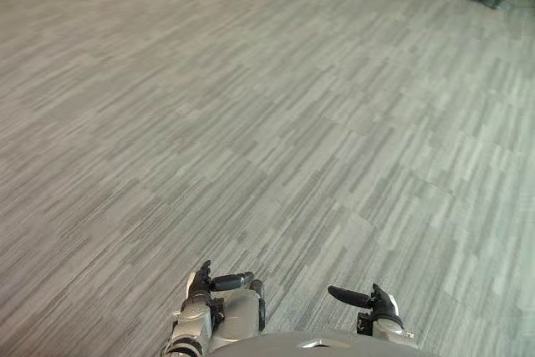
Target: Pick up cushions and gather them together orderly.
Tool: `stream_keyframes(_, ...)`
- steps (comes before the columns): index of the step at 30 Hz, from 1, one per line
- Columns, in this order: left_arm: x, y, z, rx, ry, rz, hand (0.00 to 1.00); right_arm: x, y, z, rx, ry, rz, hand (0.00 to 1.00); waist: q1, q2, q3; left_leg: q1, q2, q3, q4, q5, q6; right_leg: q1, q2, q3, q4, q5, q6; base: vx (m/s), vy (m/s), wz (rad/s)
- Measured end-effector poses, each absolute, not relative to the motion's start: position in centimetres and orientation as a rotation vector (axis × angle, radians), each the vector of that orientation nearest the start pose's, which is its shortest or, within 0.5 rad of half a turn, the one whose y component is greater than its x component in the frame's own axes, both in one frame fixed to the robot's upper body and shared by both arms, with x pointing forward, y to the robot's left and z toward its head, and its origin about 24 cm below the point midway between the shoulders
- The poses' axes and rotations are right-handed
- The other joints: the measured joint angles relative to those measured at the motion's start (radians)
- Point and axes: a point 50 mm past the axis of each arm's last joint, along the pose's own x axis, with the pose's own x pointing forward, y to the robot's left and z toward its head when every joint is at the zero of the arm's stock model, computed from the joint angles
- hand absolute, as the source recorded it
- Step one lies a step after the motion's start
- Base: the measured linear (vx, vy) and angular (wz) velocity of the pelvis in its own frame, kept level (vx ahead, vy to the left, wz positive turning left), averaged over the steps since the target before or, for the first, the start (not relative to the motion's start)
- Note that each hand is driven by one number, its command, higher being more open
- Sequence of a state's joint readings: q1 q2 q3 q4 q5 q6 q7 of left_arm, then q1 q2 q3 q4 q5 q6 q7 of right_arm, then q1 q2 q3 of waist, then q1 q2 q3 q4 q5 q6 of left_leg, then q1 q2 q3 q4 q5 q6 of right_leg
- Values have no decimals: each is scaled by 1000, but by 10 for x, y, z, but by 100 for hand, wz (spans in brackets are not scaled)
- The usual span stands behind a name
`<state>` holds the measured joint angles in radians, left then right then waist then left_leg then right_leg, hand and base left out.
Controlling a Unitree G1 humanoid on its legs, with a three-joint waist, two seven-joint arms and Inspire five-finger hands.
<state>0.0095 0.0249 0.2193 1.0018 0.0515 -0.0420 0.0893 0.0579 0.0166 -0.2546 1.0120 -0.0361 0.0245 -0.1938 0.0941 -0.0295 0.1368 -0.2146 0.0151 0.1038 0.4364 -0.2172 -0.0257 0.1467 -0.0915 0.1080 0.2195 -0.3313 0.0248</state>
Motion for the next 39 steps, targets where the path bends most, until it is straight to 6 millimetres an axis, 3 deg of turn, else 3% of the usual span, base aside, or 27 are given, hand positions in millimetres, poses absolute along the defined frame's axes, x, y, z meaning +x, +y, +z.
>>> stream_keyframes(2, 127, 192, -150, 6, 982, 278, 100, 102, -185, -160, 18, 1104, -386, 100, 7, -4, -15, 67, -10, 62, -34, -15, 14, -66, -23, 27, 175, -21, 40, 459, 140, -97)
stream_keyframes(3, 124, 191, -151, 7, 987, 276, 100, 106, -186, -158, 21, 1084, -376, 100, 7, -4, -14, 138, -20, 97, -75, -22, 26, -171, -37, 12, 427, 3, 97, 445, 132, -88)
stream_keyframes(4, 124, 191, -151, 7, 987, 276, 100, 106, -186, -158, 21, 1084, -376, 100, 7, -4, -14, 139, -20, 98, -76, -22, 26, -173, -38, 10, 432, 4, 99, 370, 110, -89)
stream_keyframes(5, 125, 189, -151, 15, 989, 267, 100, 112, -188, -155, 21, 1056, -370, 100, 2, 3, -5, 226, -24, 116, -121, -40, 38, -293, -77, -48, 712, 54, 163, 311, 51, -58)
stream_keyframes(7, 123, 187, -152, 34, 1001, 246, 100, 116, -192, -152, 10, 1030, -373, 100, -20, 12, 1, 326, -18, 140, -163, -49, 44, -387, -145, -185, 855, 28, 106, 402, 2, -55)
stream_keyframes(8, 125, 185, -152, 29, 999, 243, 100, 121, -195, -150, -2, 1011, -372, 100, -23, 20, 3, 388, 5, 165, -205, -51, 42, -452, -161, -279, 826, 3, 61, 502, -101, -36)
stream_keyframes(10, 124, 183, -153, 37, 1005, 229, 100, 130, -195, -148, -3, 993, -367, 100, -43, 24, 8, 452, 49, 187, -254, -51, 41, -527, -148, -397, 656, -8, 31, 477, -167, -28)
stream_keyframes(11, 123, 183, -153, 45, 1008, 222, 100, 131, -195, -147, -4, 991, -366, 100, -49, 23, 9, 461, 54, 187, -261, -51, 41, -544, -141, -411, 591, 6, 26, 451, -225, -25)
stream_keyframes(12, 123, 187, -153, 71, 1007, 203, 100, 131, -195, -148, -14, 999, -362, 100, -52, 11, 14, 492, 48, 186, -281, -52, 37, -562, -105, -420, 360, 165, -18, 369, -199, -39)
stream_keyframes(13, 120, 184, -156, 67, 1031, 201, 100, 130, -200, -149, -17, 1013, -370, 100, -47, 31, 16, 515, 71, 180, -291, -47, 36, -545, -67, -417, 337, 220, -84, 550, -311, -59)
stream_keyframes(17, 120, 177, -158, 53, 1047, 187, 100, 134, -216, -149, -25, 1040, -416, 100, -56, 63, 32, 490, 54, 66, -330, -11, -7, -526, -14, -374, 301, 199, -123, 345, -261, -57)
stream_keyframes(18, 119, 175, -158, 47, 1050, 187, 100, 124, -222, -151, -14, 1067, -451, 100, -64, 81, 36, 470, 80, 44, -241, 52, -29, -459, 18, -388, 276, 166, -120, 149, -129, -6)
stream_keyframes(20, 118, 174, -158, 45, 1051, 186, 100, 119, -223, -153, -8, 1075, -463, 100, -70, 86, 38, 422, 106, 14, -80, 54, -39, -397, 33, -407, 230, 147, -111, 267, -207, 15)
stream_keyframes(22, 121, 176, -156, 34, 1033, 204, 100, 114, -227, -152, -25, 1067, -474, 100, -76, 108, 48, 210, 191, -18, 411, 148, -128, -271, 83, -419, 126, 140, -108, 283, -156, 17)
stream_keyframes(23, 123, 176, -155, 26, 1022, 210, 100, 113, -228, -151, -35, 1061, -475, 100, -73, 116, 53, 160, 212, -10, 512, 132, -123, -240, 96, -419, 105, 135, -120, 232, -62, -6)
stream_keyframes(25, 131, 178, -150, 18, 966, 228, 100, 114, -220, -152, -40, 1061, -448, 100, -59, 110, 63, 9, 224, 53, 634, 58, -69, -110, 105, -395, 23, 120, -130, 303, -61, -29)
stream_keyframes(28, 136, 178, -146, 16, 931, 230, 100, 113, -212, -154, -14, 1068, -439, 100, -37, 99, 61, -70, 198, 112, 422, 13, -34, -38, 97, -361, -47, 120, -110, 299, -24, -39)
stream_keyframes(29, 138, 179, -145, 18, 920, 231, 100, 114, -209, -154, -7, 1069, -435, 100, -34, 93, 63, -84, 161, 124, 216, 17, -33, -7, 83, -350, -73, 120, -89, 538, 59, -25)
stream_keyframes(30, 139, 180, -144, 20, 915, 231, 100, 114, -207, -154, -2, 1068, -435, 100, -33, 87, 64, -82, 130, 131, 41, 39, -37, 17, 70, -344, -90, 114, -75, 574, 83, -32)
stream_keyframes(31, 140, 181, -143, 19, 909, 236, 100, 114, -206, -155, -1, 1071, -437, 100, -27, 77, 68, -83, 91, 128, -170, 107, -38, 56, 52, -330, -114, 100, -50, 626, 134, -32)
stream_keyframes(32, 142, 180, -143, 13, 901, 239, 100, 112, -206, -155, -2, 1074, -440, 100, -14, 76, 69, -92, 76, 124, -258, 144, -45, 82, 45, -320, -129, 89, -31, 564, 162, -41)
stream_keyframes(33, 144, 179, -142, 10, 892, 240, 100, 110, -206, -156, -5, 1080, -439, 100, -2, 78, 68, -101, 66, 120, -309, 170, -44, 115, 45, -305, -143, 71, -1, 574, 184, -31)
stream_keyframes(34, 144, 178, -142, 10, 892, 239, 100, 110, -206, -156, -5, 1081, -439, 100, -1, 79, 68, -102, 66, 119, -312, 177, -41, 120, 45, -303, -144, 68, 5, 478, 169, -38)
stream_keyframes(35, 144, 179, -142, 11, 896, 235, 100, 105, -203, -158, 1, 1099, -437, 100, 11, 62, 57, -92, 54, 91, -295, 318, -2, 158, 28, -276, -151, 54, 28, 630, 220, -32)
stream_keyframes(36, 143, 185, -142, 29, 899, 241, 100, 105, -195, -159, 19, 1105, -424, 100, 10, 28, 40, -84, 25, 92, -281, 355, 26, 163, -6, -254, -131, 55, 30, 636, 205, -35)
stream_keyframes(37, 143, 191, -141, 43, 898, 245, 100, 104, -189, -160, 33, 1110, -414, 100, 8, -7, 30, -87, 1, 103, -231, 305, 47, 134, -44, -229, -54, 61, 39, 749, 230, -13)
stream_keyframes(39, 141, 193, -142, 49, 912, 248, 100, 98, -189, -162, 32, 1125, -412, 100, 8, -21, 26, -49, -20, 110, -142, 202, 61, 68, -83, -193, 209, 95, 97, 662, 208, 0)
